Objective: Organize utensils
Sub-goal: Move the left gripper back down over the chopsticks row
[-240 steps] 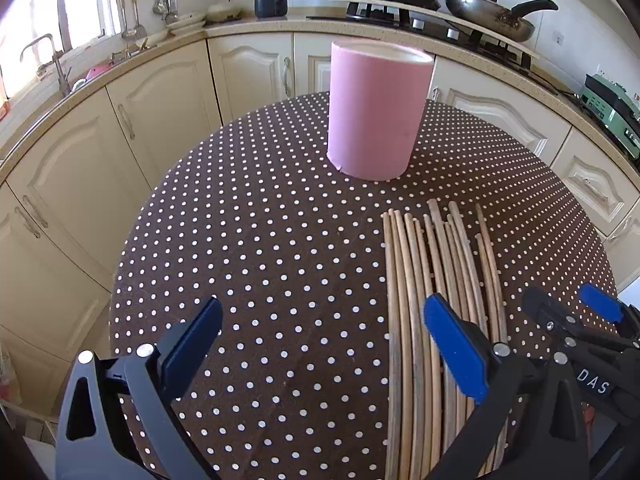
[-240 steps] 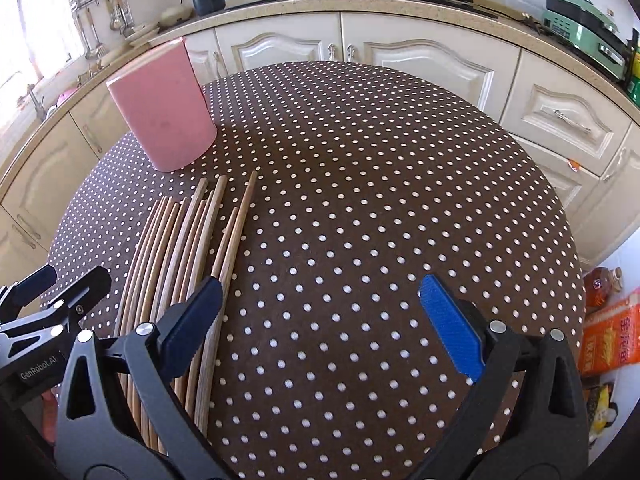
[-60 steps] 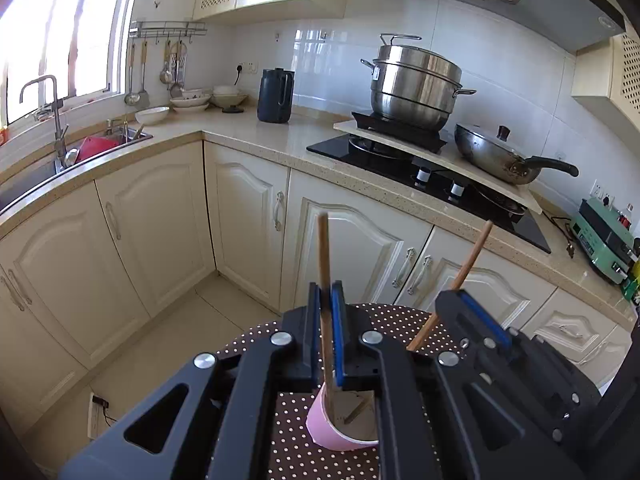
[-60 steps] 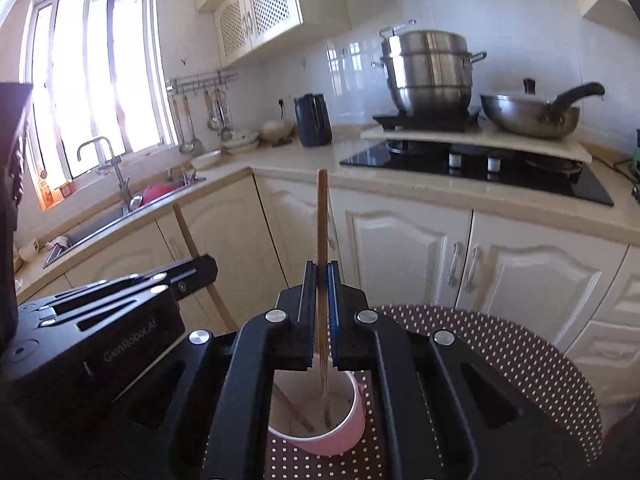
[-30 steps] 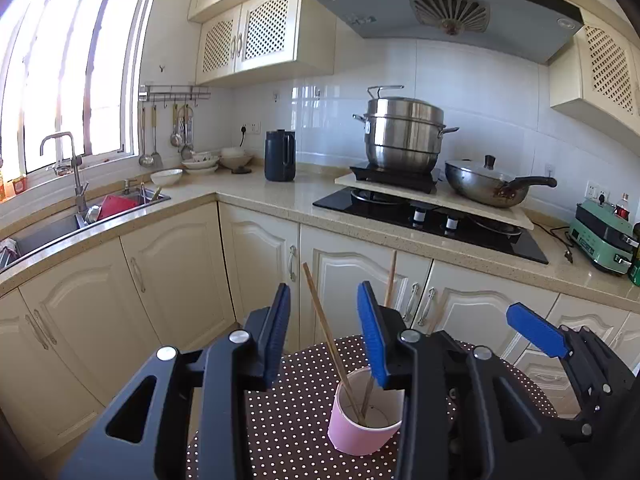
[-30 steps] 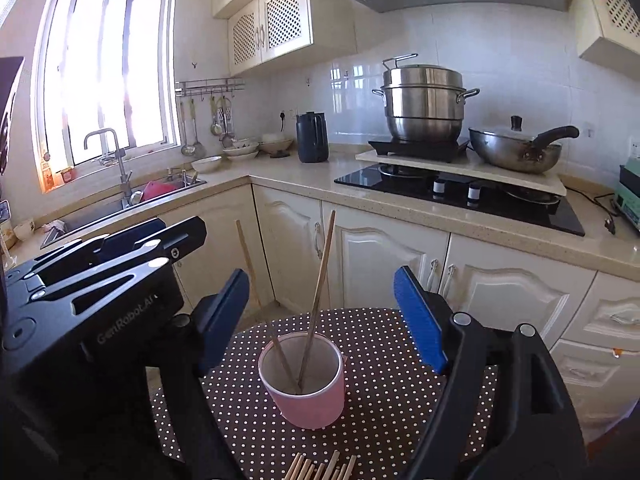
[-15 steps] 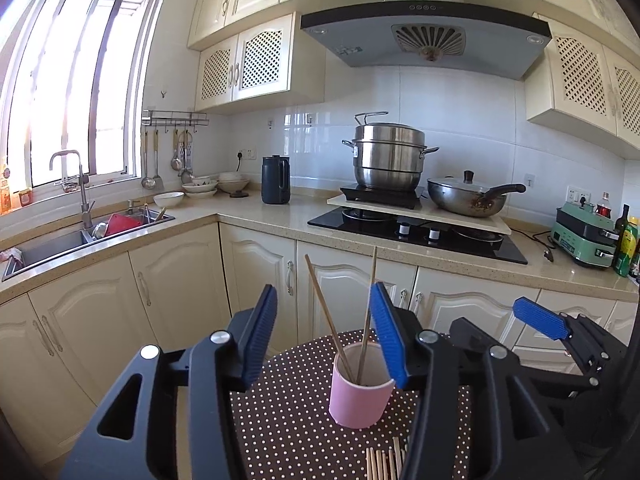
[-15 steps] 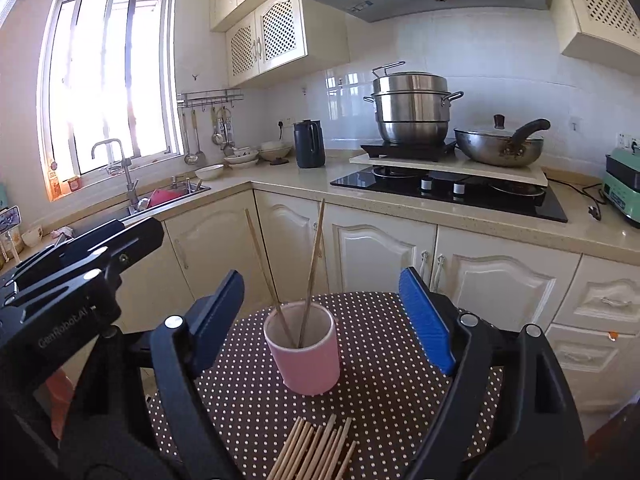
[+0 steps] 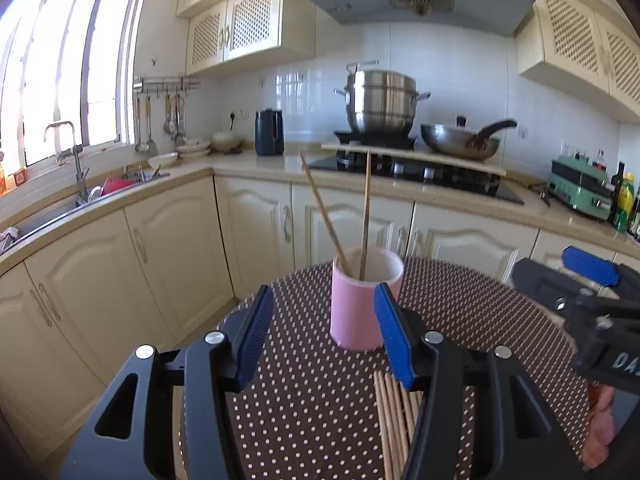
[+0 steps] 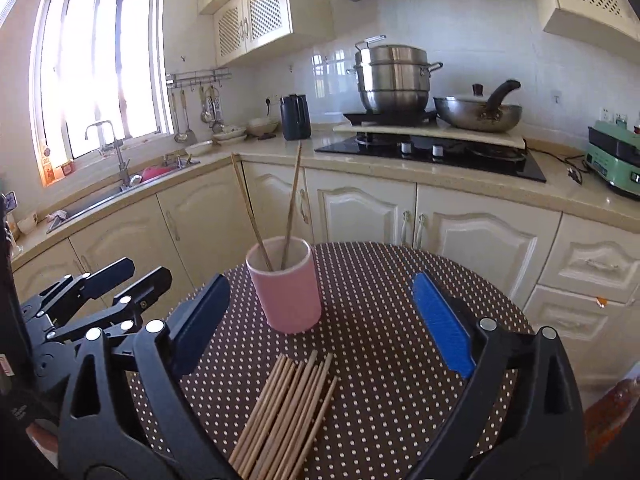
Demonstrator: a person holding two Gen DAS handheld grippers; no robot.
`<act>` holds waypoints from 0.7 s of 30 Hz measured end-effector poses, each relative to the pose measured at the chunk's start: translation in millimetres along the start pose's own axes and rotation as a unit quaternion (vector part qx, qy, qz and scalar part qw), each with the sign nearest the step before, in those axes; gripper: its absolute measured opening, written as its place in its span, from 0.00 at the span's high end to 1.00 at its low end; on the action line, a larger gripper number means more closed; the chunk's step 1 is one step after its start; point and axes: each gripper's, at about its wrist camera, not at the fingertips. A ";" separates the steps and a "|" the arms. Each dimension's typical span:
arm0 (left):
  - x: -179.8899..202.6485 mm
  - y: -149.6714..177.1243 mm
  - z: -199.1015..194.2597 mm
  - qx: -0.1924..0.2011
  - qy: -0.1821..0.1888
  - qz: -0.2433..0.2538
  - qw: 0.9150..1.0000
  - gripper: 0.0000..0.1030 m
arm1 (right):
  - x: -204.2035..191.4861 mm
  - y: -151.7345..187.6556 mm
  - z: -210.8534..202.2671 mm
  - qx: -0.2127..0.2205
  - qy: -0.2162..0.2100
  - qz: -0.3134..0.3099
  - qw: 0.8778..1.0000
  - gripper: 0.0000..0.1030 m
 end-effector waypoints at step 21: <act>3.5 74.2 78.6 -0.156 0.037 0.018 0.987 0.49 | 53.3 105.0 73.1 -0.160 0.084 0.113 0.977 0.10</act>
Point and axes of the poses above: each gripper's, at about its wrist camera, not at the fingertips, and z roughly the way its jaws point, x to its right, y to its underside, and after that the axes turned 15 degrees about -y, right-handed
